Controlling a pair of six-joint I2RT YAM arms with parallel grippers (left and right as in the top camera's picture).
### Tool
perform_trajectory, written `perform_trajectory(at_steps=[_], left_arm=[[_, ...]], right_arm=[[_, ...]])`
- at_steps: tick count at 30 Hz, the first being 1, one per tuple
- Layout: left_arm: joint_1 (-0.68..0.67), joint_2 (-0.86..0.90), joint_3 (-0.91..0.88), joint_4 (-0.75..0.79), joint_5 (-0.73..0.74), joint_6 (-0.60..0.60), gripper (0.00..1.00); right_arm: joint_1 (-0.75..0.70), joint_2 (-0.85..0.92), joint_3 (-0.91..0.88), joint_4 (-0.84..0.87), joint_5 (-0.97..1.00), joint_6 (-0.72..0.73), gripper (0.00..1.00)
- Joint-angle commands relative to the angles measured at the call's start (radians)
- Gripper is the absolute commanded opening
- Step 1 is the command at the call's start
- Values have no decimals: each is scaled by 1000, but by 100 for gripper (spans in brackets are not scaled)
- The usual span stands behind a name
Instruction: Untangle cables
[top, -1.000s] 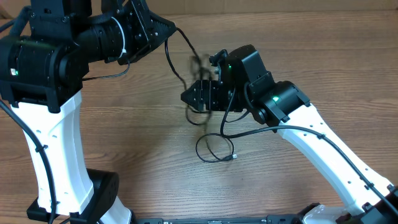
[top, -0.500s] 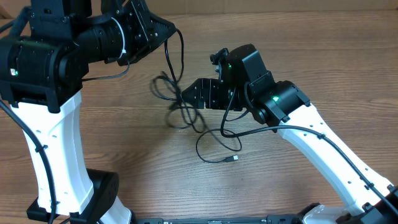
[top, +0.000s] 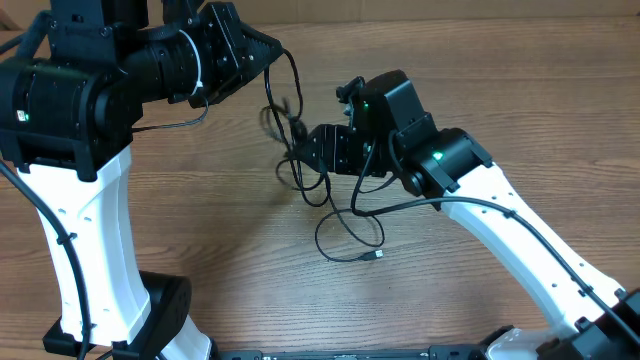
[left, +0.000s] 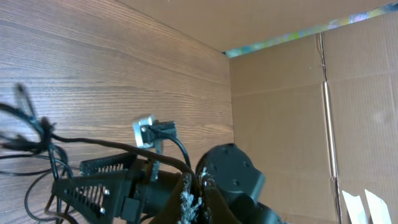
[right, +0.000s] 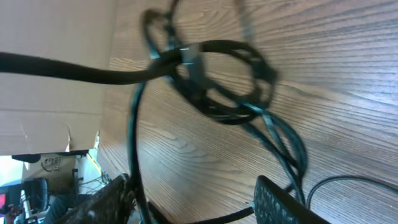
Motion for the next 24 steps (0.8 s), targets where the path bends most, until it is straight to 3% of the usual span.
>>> perform_trajectory(at_steps=[1,18,21,24], left_arm=[[-2,-17,5,5,21,-10,4],[-2,-17,5,2,38,-18,4],[-2,-17,5,2,48,-18,4],[-2,-17,5,0,48,-17,4]], right_arm=[[6,8,16,8,-3,3,59],[6,14,15,-8,0,3,53],[6,14,15,-14,0,3,39],[6,14,15,-23,0,3,10]])
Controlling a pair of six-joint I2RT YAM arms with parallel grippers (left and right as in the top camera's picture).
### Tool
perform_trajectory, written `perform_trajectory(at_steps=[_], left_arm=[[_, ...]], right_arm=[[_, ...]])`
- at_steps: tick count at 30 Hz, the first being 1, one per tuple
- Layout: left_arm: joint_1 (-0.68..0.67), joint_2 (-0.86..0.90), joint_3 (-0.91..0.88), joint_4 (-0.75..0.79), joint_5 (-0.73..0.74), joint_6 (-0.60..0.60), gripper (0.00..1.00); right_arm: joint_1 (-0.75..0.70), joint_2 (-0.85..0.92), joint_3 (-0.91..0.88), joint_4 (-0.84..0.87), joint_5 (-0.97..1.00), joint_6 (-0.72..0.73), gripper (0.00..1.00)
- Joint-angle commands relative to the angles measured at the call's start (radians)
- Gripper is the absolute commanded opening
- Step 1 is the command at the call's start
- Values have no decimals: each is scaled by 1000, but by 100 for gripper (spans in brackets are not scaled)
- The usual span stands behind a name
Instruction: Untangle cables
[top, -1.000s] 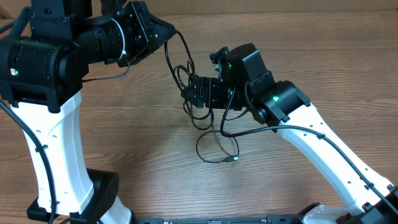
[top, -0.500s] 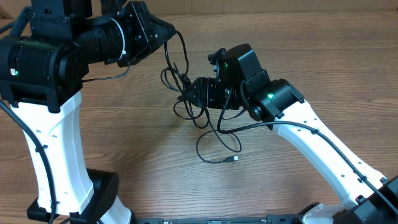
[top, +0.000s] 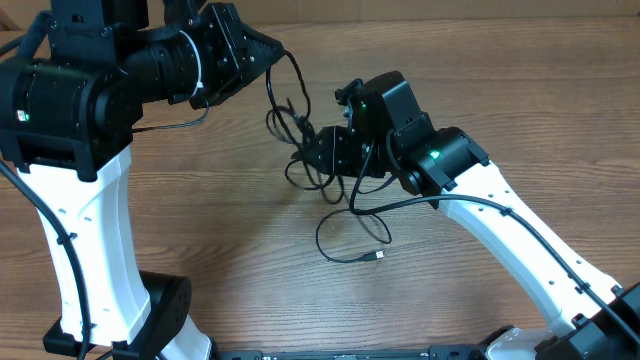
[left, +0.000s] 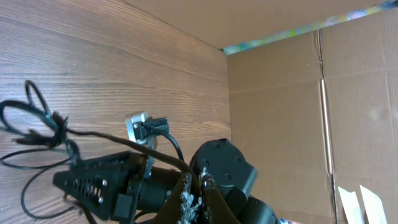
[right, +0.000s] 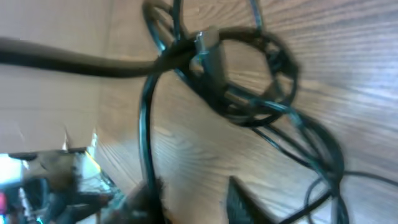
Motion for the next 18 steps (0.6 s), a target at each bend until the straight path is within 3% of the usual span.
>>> perform_trajectory(at_steps=[1,5,13,18], left_arm=[[-2,-17,5,0,29,-13,4],[6,-17,5,-25,-52,2,4],[24,-17,-3,-141,-706,-1,4],[50,-15,-27,-141,-926,-51,4]], right_arm=[[6,8,15,-11,0,-3,4],[6,6,15,-33,2,-3,4],[-29,-65,16,-62,2,-37,4],[-44,-202,17,-92,82,-40,4]])
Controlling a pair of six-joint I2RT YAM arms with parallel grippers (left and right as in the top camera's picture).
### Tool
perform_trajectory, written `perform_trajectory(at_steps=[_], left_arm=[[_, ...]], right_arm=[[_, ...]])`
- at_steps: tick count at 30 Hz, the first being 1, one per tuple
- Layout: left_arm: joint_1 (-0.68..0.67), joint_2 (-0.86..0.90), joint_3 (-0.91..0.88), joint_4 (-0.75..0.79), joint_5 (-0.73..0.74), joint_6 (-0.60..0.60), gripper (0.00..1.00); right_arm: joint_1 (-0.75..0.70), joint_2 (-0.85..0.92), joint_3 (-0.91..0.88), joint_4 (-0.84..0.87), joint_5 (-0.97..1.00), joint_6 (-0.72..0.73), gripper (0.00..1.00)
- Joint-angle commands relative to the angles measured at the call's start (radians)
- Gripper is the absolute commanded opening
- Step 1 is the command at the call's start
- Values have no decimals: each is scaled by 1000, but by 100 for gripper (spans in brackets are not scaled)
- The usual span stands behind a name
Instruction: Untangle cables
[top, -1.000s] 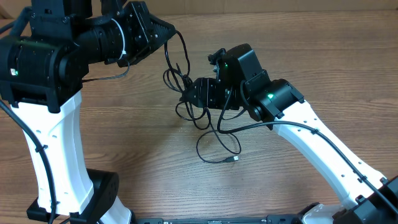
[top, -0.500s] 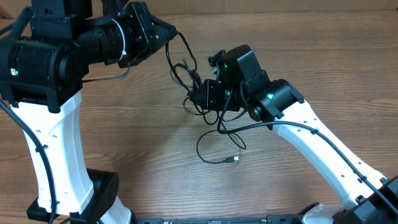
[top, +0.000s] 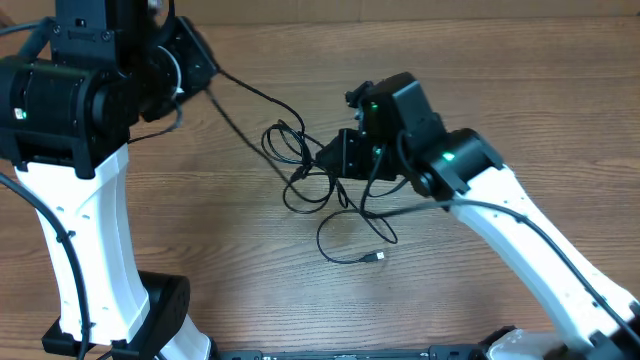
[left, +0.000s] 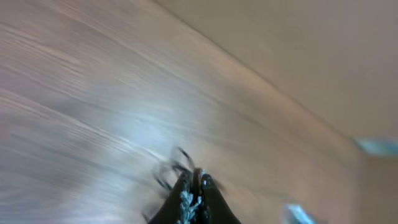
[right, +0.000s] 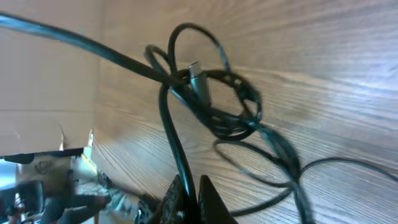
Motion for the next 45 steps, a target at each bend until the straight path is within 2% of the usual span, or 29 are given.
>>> perform_trajectory(at_steps=[1,8,12,18,21,25,30,34,40,45], left_arm=[[36,-15,-19,2,-257,-34,4],[139,-15,-59,2,-284,-34,4],[218,-15,-69,2,-271,-34,4],[296,-15,-69,2,-183,-34,4],[311,-15,-69,8,-219,-49,4],[380,-15,-69,2,-343,-149,4],[538,-15,-69,2,-322,-265,4],[662,-15,-69,25,-170,-274,4],[694,-15,-69,95,46,-119,4],[655,-15,-69,214,404,68,4]], right_arm=[[-21,-154,17,-26,105,-14,4],[-88,-401,17,-237,555,-3,4],[-158,-482,17,-392,756,77,4],[-251,-526,17,-464,786,98,4],[-282,-522,16,-493,828,131,4],[-346,-516,16,-592,960,257,4],[-444,-502,16,-680,1000,262,4],[-504,-502,16,-672,975,261,4],[-512,-487,16,-572,787,179,4],[-512,-438,16,-501,586,114,4]])
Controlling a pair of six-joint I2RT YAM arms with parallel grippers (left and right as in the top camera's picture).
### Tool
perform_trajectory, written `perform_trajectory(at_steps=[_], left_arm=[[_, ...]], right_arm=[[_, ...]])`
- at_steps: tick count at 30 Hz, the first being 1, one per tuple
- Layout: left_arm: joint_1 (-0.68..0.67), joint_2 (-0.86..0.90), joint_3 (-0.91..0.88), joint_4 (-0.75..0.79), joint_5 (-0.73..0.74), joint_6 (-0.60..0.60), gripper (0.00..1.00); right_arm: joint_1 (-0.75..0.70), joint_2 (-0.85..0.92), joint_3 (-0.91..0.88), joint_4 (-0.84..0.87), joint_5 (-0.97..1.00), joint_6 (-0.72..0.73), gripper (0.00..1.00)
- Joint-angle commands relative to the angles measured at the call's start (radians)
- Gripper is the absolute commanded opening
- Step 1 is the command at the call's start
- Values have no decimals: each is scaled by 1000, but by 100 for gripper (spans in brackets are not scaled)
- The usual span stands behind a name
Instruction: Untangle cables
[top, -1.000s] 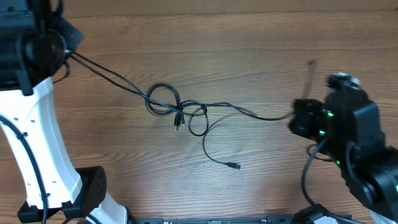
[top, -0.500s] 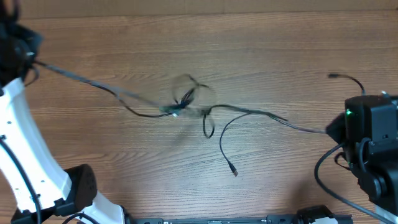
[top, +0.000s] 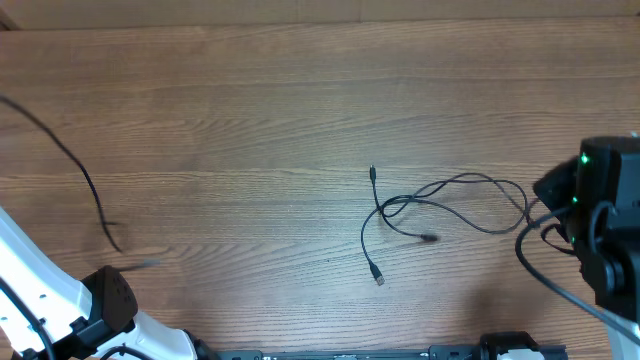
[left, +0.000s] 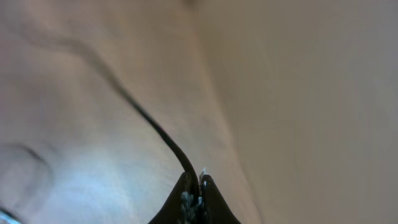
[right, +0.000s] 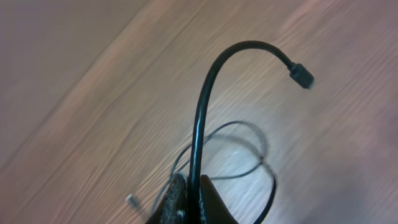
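A thin black cable (top: 450, 185) lies loose on the wooden table (top: 250, 120), its small plugs spread apart. A thicker black cable (top: 88, 185) trails down the far left; in the blurred left wrist view my left gripper (left: 194, 179) is shut on that cable (left: 149, 127). My right arm (top: 603, 200) sits at the right edge. In its wrist view my right gripper (right: 189, 182) is shut on another thick black cable (right: 205, 93), which arcs up to a free plug (right: 301, 76). The thin cable (right: 249, 149) lies below it.
The base of the left arm (top: 105, 295) stands at the front left corner. A loop of thick cable (top: 525, 250) hangs beside the right arm. Cardboard walls border the table at the back and left.
Both arms have left the middle of the table: the left is out past the left edge, the right at the right edge. The knot is gone and the thin cable lies alone.
At first both grippers held a knotted bundle of cables close together over the table's middle. Then the left arm was farther left with its cable stretched taut from the knot. Now each gripper holds its own thick cable far apart, and the thin cable lies between them.
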Motion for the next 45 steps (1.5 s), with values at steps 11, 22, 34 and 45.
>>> perform_trajectory(at_steps=[11,22,34,45], left_arm=[[-218,-9,-2,219,478,257,4],[-246,80,-2,172,323,255,4],[-246,219,-2,438,394,248,4],[-224,284,-2,752,310,-60,4]], right_arm=[[-2,197,11,97,-578,-187,4],[-1,249,11,92,-673,-239,4],[-1,249,10,72,-677,-239,4],[-1,249,10,71,-677,-239,4]])
